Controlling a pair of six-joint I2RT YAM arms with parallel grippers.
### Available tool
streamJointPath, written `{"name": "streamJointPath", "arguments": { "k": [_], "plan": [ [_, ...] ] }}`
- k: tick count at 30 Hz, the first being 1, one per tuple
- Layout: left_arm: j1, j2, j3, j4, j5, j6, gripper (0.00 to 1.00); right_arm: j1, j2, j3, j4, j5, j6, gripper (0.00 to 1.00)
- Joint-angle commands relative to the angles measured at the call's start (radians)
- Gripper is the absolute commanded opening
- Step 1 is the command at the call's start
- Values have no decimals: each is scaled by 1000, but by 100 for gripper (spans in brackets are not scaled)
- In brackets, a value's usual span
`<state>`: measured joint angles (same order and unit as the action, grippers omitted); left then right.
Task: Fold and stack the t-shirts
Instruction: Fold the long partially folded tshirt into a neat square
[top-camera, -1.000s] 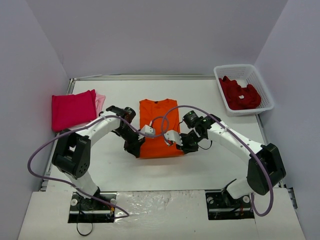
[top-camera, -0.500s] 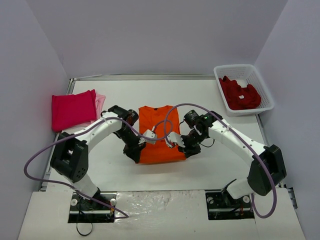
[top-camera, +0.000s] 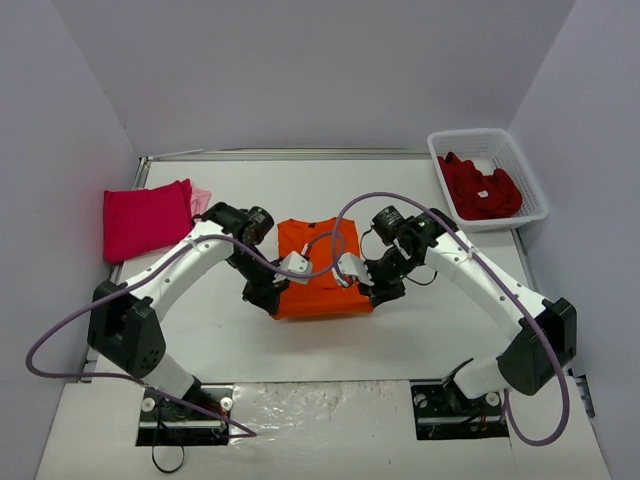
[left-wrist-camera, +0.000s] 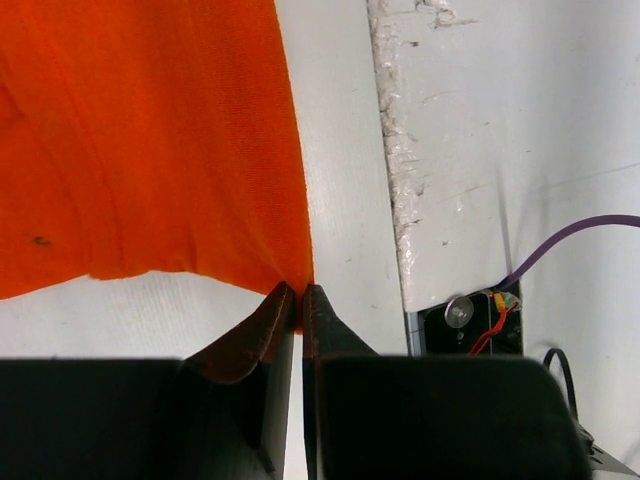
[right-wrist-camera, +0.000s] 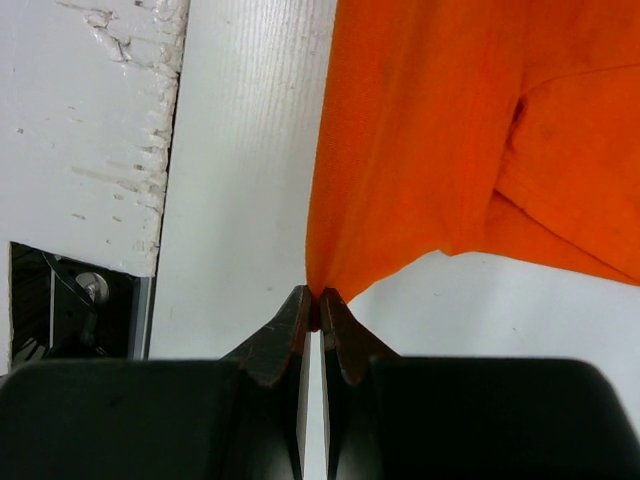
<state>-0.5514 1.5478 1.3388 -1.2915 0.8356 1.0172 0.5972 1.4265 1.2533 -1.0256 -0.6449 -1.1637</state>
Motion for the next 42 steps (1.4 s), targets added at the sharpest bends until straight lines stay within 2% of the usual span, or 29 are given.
{"name": "streamJointPath", "arguments": {
  "k": [1, 15, 24, 42],
  "plan": [
    [-13, -34, 66, -135, -36, 72, 2, -7, 6, 76, -106, 14, 19, 0],
    [5, 15, 204, -163, -115, 78, 2, -16, 81, 219, -134, 94, -7, 0],
    [44, 101, 328, -195, -139, 115, 2, -97, 156, 284, -90, 85, -50, 0],
    [133, 339, 571, -247, -132, 182, 2, -221, 434, 489, -74, 41, -177, 0]
  ]
}}
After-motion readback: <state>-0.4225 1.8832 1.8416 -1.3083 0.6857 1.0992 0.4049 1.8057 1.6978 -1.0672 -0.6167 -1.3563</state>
